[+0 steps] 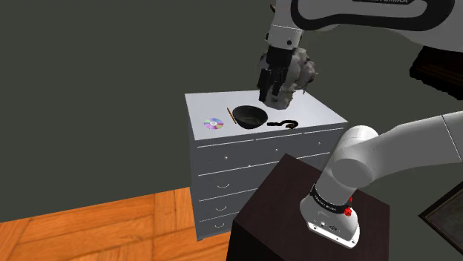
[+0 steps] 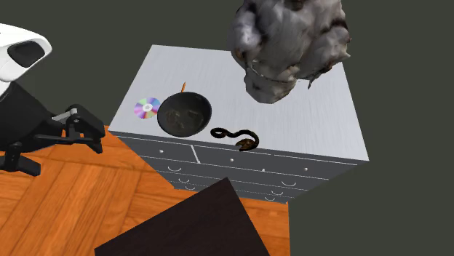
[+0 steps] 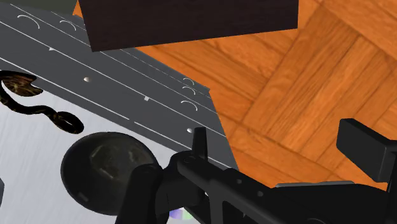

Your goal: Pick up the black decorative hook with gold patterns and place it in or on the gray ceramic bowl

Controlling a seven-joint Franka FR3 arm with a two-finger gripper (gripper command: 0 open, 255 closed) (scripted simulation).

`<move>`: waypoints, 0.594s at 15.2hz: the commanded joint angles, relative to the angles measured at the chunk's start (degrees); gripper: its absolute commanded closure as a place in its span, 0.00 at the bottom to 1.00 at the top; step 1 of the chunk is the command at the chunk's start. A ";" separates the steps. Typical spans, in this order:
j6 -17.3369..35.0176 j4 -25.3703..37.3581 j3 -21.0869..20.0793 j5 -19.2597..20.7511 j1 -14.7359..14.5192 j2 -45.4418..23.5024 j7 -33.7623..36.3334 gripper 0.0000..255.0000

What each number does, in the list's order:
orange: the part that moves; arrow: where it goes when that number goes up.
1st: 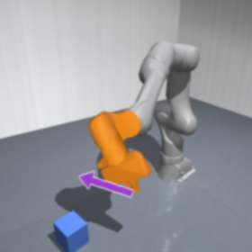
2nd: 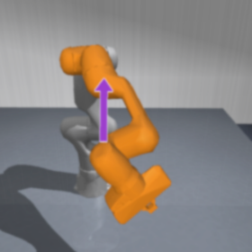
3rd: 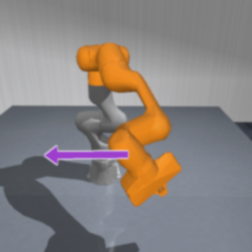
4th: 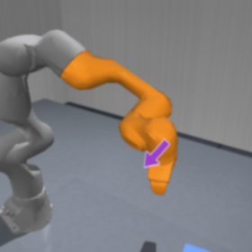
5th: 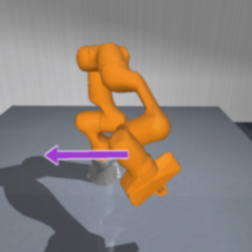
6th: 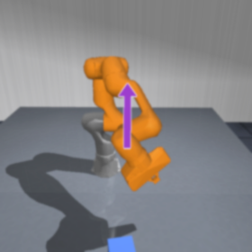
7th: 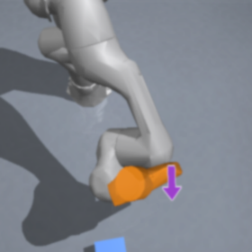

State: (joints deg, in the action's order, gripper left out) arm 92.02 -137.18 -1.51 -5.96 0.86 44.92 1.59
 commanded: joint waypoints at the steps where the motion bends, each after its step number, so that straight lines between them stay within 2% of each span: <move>1: 0.00 0.00 0.00 0.00 0.00 0.00 0.00 0.00; 9: 5.09 -8.43 11.16 8.17 0.74 1.32 -19.32 0.00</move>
State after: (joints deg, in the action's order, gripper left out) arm 96.18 -144.56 8.07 0.95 1.42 46.34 -14.93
